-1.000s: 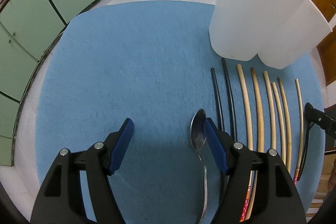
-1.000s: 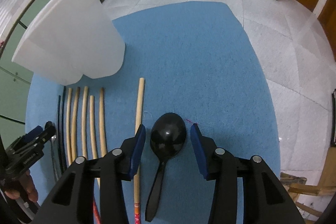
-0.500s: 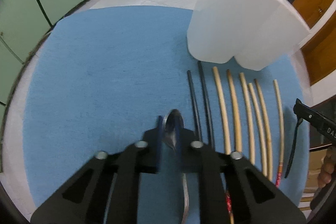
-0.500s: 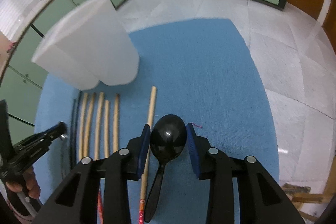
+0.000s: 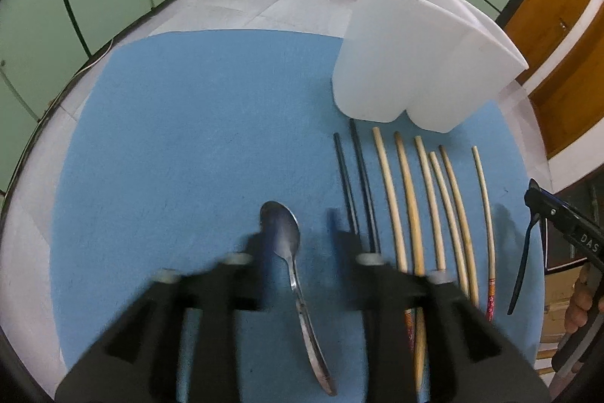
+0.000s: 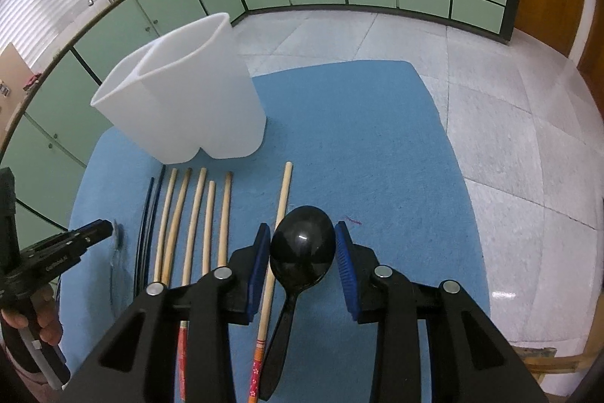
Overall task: Organize utensils
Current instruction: 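Close left tool on the silver spoon while right tool closes on the black spoon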
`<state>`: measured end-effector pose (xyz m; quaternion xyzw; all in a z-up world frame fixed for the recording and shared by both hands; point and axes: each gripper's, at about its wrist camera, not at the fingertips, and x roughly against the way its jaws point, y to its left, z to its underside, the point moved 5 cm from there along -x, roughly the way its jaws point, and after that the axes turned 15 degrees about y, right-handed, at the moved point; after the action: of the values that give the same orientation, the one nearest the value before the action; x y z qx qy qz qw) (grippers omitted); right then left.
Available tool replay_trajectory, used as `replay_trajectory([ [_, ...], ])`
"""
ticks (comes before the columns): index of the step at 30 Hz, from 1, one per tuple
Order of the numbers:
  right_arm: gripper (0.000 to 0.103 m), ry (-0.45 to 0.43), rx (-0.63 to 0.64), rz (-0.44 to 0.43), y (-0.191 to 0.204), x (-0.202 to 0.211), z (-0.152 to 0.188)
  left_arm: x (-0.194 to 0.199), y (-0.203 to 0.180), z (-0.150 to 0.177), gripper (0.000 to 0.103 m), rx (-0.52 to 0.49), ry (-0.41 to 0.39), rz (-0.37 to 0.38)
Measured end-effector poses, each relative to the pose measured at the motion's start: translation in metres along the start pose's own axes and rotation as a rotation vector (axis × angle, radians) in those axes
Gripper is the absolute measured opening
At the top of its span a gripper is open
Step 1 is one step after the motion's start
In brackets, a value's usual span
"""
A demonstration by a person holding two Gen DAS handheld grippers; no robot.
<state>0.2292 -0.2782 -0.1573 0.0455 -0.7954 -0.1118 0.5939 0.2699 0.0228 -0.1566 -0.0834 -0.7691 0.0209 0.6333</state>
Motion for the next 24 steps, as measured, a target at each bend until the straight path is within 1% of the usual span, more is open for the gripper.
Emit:
replay_trajectory([
  [1,0.034,-0.002,0.000,0.001,-0.001,0.001,0.001,0.002,0.001,-0.001,0.048,0.002,-0.008,-0.005],
  [6,0.034,-0.008,0.000,-0.003,-0.001,-0.002,0.003,0.000,0.012,0.005,0.049,0.018,-0.005,-0.004],
  [8,0.034,-0.005,0.001,-0.003,-0.001,-0.005,0.004,-0.003,0.016,0.008,0.057,0.031,-0.002,-0.006],
  [13,0.034,0.014,-0.011,-0.011,-0.006,-0.015,0.007,-0.019,0.021,0.014,0.059,0.021,0.032,-0.044],
  [16,0.034,0.025,-0.015,-0.012,-0.009,-0.021,0.008,-0.022,0.022,0.011,0.060,0.016,0.023,-0.058],
  [21,0.034,0.034,-0.016,-0.010,-0.012,-0.024,0.008,-0.022,0.019,0.001,0.060,0.016,0.030,-0.061],
  [22,0.034,0.034,-0.015,-0.011,-0.012,-0.024,0.007,-0.022,0.018,0.000,0.057,0.018,0.034,-0.057],
  [24,0.034,0.034,-0.011,-0.010,-0.012,-0.024,0.007,-0.023,0.015,-0.002,0.046,0.026,0.033,-0.057],
])
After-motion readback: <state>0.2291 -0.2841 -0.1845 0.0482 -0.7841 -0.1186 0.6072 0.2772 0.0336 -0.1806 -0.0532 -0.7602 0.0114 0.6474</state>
